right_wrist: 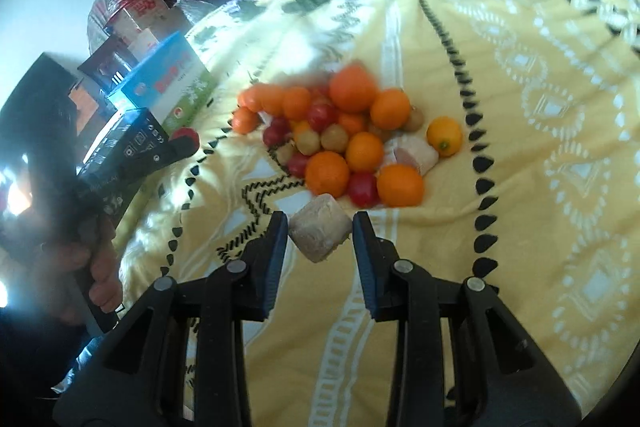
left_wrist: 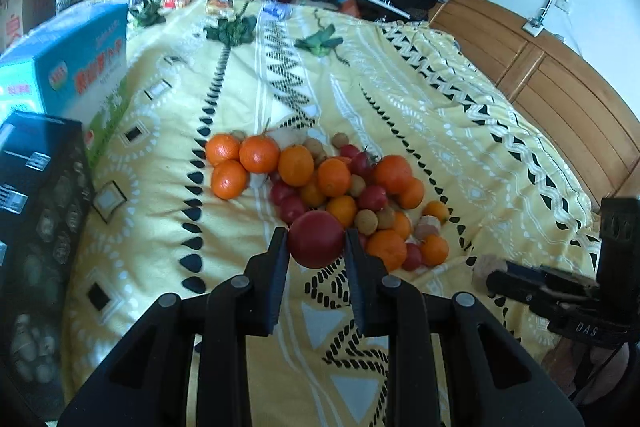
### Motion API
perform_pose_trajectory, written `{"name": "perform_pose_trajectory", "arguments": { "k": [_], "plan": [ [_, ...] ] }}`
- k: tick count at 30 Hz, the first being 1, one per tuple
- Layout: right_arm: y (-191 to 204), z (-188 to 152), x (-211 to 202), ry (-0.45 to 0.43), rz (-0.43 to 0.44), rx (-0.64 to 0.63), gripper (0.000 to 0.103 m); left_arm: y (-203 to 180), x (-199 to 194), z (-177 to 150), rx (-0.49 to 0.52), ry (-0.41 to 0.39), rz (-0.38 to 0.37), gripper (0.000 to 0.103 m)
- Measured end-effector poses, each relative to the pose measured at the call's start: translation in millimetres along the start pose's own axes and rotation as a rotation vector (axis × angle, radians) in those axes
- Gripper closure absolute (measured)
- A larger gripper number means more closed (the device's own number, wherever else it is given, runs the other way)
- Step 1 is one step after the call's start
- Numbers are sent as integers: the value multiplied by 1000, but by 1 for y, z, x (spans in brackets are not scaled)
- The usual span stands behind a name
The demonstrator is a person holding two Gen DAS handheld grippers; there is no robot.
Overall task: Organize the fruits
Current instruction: 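Carry the red plum and beige chunk over the steel basin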
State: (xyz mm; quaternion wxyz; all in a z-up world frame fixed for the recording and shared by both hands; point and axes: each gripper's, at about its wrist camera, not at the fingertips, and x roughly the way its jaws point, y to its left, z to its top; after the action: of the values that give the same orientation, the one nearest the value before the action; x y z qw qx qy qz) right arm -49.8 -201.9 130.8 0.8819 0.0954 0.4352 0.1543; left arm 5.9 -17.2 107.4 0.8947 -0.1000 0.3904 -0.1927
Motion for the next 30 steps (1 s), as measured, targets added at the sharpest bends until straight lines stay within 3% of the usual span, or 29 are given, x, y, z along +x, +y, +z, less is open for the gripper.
{"name": "perform_pose_trajectory", "arguments": {
  "k": [7,11,21,30],
  "plan": [
    [35,23,-15,-63,21,-66,69,3,-44,8,19,-64,44,76],
    [67,35,-24,-93,55,-123,69,17,-79,16,15,-123,144,76],
    [207,68,-20,-139,233,-343,69,119,-205,10,-96,-288,485,76],
    [350,59,18,-82,402,-547,69,226,-287,-38,-288,-294,695,76]
  ]
}}
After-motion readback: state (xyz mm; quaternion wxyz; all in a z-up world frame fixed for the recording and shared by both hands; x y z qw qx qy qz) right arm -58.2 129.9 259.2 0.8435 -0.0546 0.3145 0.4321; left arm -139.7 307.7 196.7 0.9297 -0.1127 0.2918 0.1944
